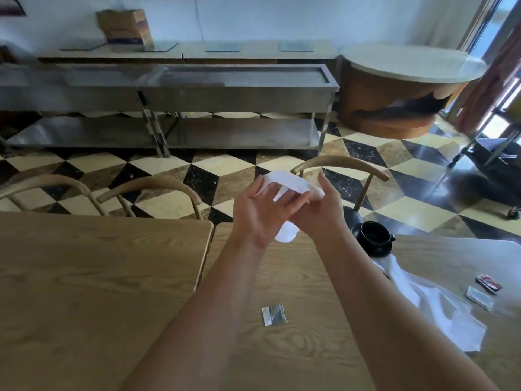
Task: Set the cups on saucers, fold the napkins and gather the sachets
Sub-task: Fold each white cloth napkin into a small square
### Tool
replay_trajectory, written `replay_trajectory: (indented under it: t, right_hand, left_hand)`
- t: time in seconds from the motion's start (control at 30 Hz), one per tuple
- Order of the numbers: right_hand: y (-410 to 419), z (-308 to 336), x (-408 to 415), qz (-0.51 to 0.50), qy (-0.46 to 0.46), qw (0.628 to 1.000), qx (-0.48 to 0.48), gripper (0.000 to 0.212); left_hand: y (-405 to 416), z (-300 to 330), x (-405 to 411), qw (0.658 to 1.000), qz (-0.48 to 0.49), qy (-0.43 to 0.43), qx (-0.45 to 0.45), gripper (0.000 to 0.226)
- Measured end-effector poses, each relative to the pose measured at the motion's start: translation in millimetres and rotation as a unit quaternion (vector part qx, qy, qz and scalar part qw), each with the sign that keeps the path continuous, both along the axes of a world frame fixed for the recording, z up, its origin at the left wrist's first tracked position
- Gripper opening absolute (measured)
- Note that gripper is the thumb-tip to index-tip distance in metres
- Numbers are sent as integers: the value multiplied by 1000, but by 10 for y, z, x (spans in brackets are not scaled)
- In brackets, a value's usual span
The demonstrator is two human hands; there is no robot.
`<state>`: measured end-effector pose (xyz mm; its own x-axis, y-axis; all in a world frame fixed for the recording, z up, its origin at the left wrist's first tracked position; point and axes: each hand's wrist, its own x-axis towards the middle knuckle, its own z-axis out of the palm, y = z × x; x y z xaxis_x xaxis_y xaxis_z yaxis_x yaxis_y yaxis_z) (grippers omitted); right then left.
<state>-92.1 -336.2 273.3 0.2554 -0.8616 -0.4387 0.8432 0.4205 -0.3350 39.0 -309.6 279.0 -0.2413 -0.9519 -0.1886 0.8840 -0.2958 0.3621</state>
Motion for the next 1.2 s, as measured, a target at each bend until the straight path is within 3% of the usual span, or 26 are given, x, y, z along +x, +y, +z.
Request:
replay_trajectory:
  t: [0.1,0.23,0.3,0.4,0.47,0.6,0.73,0.9,0.97,1.13,1.2]
  right_hand:
    - [-121,89,-87,-90,-32,995,9,41]
    - [-272,107,-211,-136,54,989,21,14]
    - [-328,127,-286,-151,95,984,24,10]
    - [-396,156,-386,-186,123,974,37,13]
    - [-435,155,-435,-201,131,970,39,15]
    - [-536,95,-512,-199,153,968,29,28]
    - [-585,44,-663,-197,155,968,24,26]
    - [-235,-194,-832,-191,140,971,-11,15]
    - [28,-375,-880,-176,155,972,5,12]
    - [760,-1035,-959,-135,200,964,107,7]
    - [1018,-1311,-978,-101,236,955,145,7]
  left_hand:
    - [-64,-9,160,987,4,-162,12,36]
    - [-311,-36,414,948,91,-282,119,26]
    - [-462,-13,605,949,118,-255,145,21]
    - [-605,11,851,956,154,-160,192,30]
    - [-670,-6,939,953,176,-149,196,34]
    - [-801,-13,1004,933,184,-238,199,29]
    - [-817,-46,1125,952,185,-183,161,27]
    - [-491,-272,1190,958,181,-204,85,36]
    - [-279,-431,1198,961,171,-206,74,30]
    - [377,-1111,1262,952,112,-221,177,18]
    - [623,-1437,1279,933,80,-271,222,17]
